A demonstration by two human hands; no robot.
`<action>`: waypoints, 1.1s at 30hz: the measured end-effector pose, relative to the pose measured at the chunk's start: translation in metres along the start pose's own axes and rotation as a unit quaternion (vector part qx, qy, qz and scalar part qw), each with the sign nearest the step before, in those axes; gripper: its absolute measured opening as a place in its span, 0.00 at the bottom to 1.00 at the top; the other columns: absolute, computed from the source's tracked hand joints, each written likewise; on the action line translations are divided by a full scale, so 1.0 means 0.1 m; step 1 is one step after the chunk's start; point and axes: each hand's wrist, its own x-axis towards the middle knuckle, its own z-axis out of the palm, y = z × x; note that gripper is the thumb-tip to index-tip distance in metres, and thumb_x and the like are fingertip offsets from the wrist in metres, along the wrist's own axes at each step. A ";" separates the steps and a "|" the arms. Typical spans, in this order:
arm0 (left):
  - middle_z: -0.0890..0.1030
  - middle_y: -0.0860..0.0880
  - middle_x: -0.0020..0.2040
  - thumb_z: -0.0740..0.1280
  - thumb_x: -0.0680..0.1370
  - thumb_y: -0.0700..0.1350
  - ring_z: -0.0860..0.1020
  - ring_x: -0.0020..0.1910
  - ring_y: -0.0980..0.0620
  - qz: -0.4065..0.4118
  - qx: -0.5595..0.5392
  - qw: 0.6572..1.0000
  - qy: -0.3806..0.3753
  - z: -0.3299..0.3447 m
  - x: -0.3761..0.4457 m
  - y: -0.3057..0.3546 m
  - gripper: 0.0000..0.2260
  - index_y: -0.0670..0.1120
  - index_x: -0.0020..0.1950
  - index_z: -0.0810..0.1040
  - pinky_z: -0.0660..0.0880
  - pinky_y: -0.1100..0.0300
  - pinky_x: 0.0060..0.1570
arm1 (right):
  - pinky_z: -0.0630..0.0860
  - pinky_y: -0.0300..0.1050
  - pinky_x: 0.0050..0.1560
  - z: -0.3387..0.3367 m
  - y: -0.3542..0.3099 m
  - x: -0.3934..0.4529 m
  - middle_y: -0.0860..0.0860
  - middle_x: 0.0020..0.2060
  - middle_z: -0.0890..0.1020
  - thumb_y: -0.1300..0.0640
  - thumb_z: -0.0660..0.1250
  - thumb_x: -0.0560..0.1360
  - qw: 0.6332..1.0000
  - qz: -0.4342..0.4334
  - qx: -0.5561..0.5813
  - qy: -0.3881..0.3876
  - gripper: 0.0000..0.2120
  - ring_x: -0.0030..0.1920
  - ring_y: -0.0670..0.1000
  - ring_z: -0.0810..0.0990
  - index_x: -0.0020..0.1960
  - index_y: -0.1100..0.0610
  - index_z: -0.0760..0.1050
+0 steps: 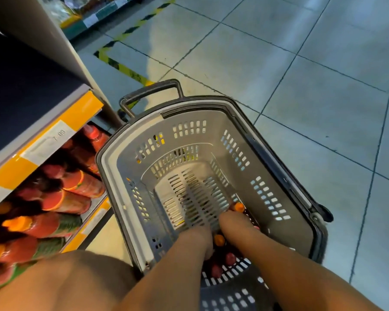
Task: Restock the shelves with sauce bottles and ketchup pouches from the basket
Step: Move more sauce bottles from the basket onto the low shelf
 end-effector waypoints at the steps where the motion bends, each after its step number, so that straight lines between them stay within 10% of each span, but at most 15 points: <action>1: 0.76 0.39 0.68 0.67 0.80 0.40 0.77 0.66 0.41 -0.005 0.001 1.000 -0.002 0.00 0.02 0.01 0.21 0.41 0.73 0.71 0.76 0.50 0.61 | 0.73 0.56 0.52 0.00 0.00 0.01 0.59 0.63 0.79 0.60 0.57 0.81 1.000 -0.002 -0.004 -0.001 0.15 0.61 0.63 0.79 0.64 0.58 0.76; 18: 0.82 0.42 0.57 0.72 0.76 0.40 0.81 0.57 0.41 -0.059 -0.151 0.975 0.150 -0.27 -0.29 -0.03 0.10 0.44 0.57 0.81 0.79 0.49 0.52 | 0.78 0.54 0.60 -0.21 -0.06 -0.15 0.57 0.61 0.81 0.52 0.66 0.77 0.997 0.026 0.054 -0.040 0.16 0.59 0.61 0.80 0.63 0.56 0.78; 22: 0.82 0.43 0.62 0.72 0.77 0.47 0.80 0.62 0.40 -0.024 -0.217 0.947 0.236 -0.35 -0.59 -0.10 0.17 0.49 0.65 0.80 0.79 0.48 0.59 | 0.78 0.53 0.60 -0.13 0.01 -0.23 0.61 0.61 0.81 0.55 0.64 0.81 0.990 0.029 0.135 0.027 0.16 0.61 0.62 0.80 0.64 0.62 0.78; 33: 0.84 0.46 0.45 0.67 0.75 0.44 0.81 0.46 0.40 0.091 -0.341 0.820 0.451 -0.37 -1.72 -0.54 0.06 0.49 0.51 0.81 0.81 0.47 0.47 | 0.79 0.48 0.52 -0.41 -0.16 -0.65 0.51 0.56 0.85 0.37 0.61 0.70 0.997 0.017 -0.002 0.077 0.24 0.55 0.53 0.84 0.59 0.47 0.79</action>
